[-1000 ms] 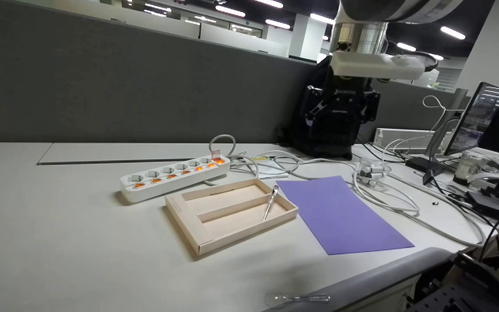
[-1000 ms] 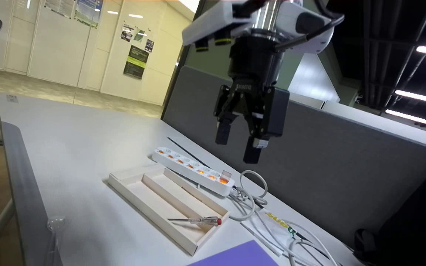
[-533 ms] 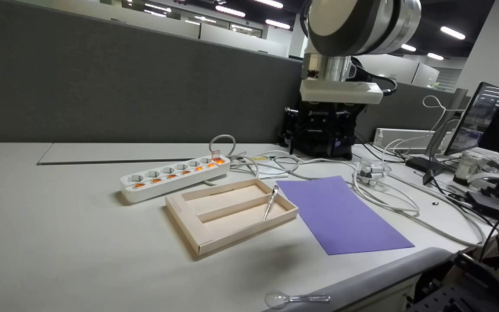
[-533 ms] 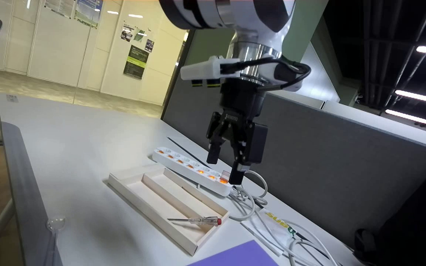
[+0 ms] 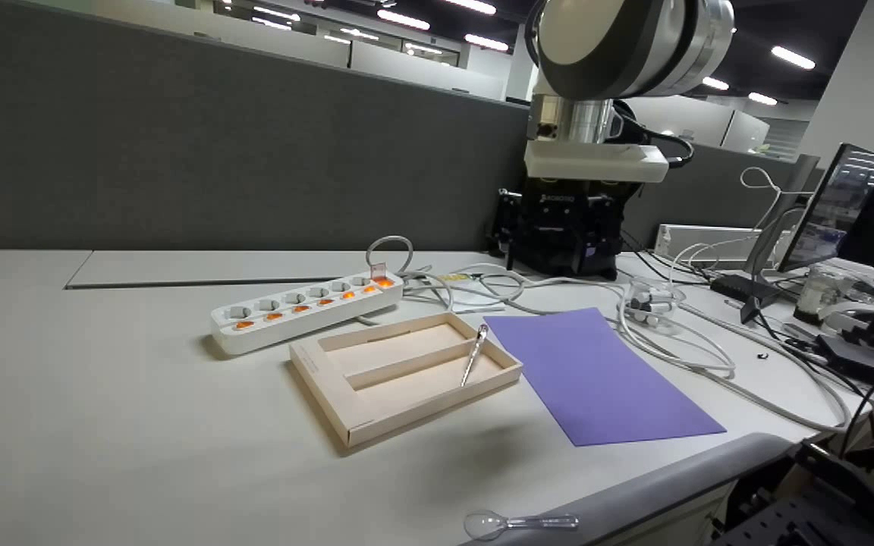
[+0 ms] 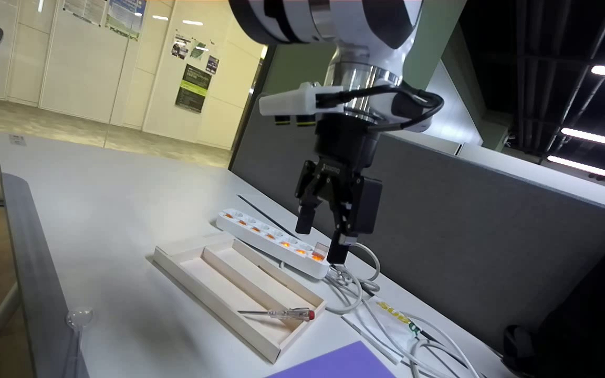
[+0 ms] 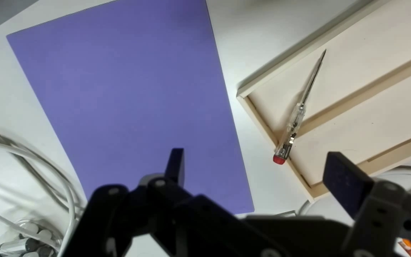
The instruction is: Remove the screwdriver from the tray and put it on the table
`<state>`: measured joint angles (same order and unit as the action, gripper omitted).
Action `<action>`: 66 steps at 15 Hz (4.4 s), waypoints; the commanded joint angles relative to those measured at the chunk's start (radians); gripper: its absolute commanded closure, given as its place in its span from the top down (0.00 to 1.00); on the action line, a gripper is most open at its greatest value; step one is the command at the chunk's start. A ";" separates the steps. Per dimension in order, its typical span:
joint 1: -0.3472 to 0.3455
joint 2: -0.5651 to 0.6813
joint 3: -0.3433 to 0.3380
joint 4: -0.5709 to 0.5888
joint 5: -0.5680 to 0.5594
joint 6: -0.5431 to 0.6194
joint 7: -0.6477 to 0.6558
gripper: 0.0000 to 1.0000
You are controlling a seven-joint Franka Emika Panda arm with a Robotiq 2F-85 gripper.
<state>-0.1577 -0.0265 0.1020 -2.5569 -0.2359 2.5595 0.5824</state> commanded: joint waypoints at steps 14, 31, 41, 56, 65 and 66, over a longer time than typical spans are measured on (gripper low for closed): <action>0.203 0.288 -0.212 0.159 -0.061 0.115 0.116 1.00; 0.428 0.526 -0.343 0.296 0.031 0.221 0.207 0.74; 0.459 0.500 -0.402 0.244 0.080 0.225 0.268 0.05; 0.580 0.222 -0.733 0.071 -0.281 0.303 0.716 0.04; 0.247 0.134 -0.525 -0.086 0.020 0.380 0.535 0.04; 0.197 0.123 -0.466 -0.105 0.113 0.385 0.467 0.04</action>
<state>0.1835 0.1610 -0.5136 -2.5840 -0.3083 2.9114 1.1906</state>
